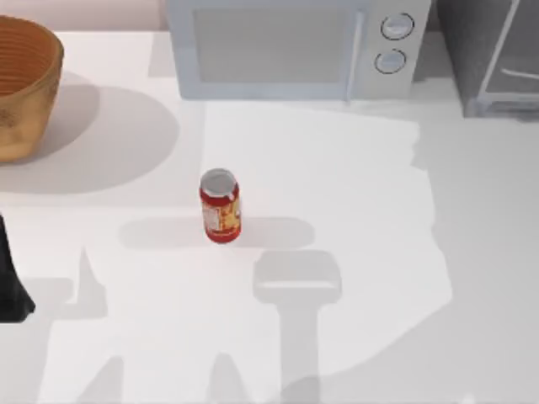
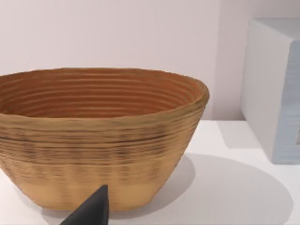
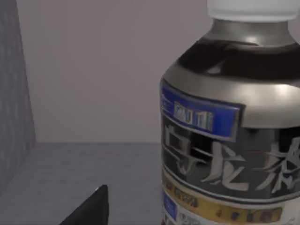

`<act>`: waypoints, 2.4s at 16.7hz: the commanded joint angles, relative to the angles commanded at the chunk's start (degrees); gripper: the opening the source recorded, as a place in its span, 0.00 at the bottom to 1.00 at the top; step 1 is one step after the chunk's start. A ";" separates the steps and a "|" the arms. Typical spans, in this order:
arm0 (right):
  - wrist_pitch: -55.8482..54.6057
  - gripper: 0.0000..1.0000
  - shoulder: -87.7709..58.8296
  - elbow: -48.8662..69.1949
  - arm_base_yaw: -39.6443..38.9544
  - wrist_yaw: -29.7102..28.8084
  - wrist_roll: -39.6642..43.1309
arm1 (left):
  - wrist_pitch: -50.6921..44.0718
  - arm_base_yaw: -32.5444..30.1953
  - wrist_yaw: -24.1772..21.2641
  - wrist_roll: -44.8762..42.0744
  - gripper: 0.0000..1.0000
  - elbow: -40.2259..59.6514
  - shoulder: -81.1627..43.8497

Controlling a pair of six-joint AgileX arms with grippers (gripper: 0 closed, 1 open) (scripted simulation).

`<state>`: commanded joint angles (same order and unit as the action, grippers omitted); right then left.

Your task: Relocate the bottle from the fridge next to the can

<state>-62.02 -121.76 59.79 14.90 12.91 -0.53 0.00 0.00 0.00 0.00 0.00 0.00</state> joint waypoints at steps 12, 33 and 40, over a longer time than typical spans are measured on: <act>5.99 0.92 -7.04 13.00 -1.29 -1.36 0.06 | 0.00 0.00 0.00 0.00 1.00 0.00 0.00; 5.99 0.00 -6.93 12.97 -1.11 -1.34 -0.02 | 0.00 0.00 0.00 0.00 1.00 0.00 0.00; 13.91 0.00 -1.29 15.14 -1.14 -1.23 -0.10 | 0.00 0.00 0.00 0.00 1.00 0.00 0.00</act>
<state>-48.10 -123.05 74.92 13.76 11.67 -0.63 0.00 0.00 0.00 0.00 0.00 0.00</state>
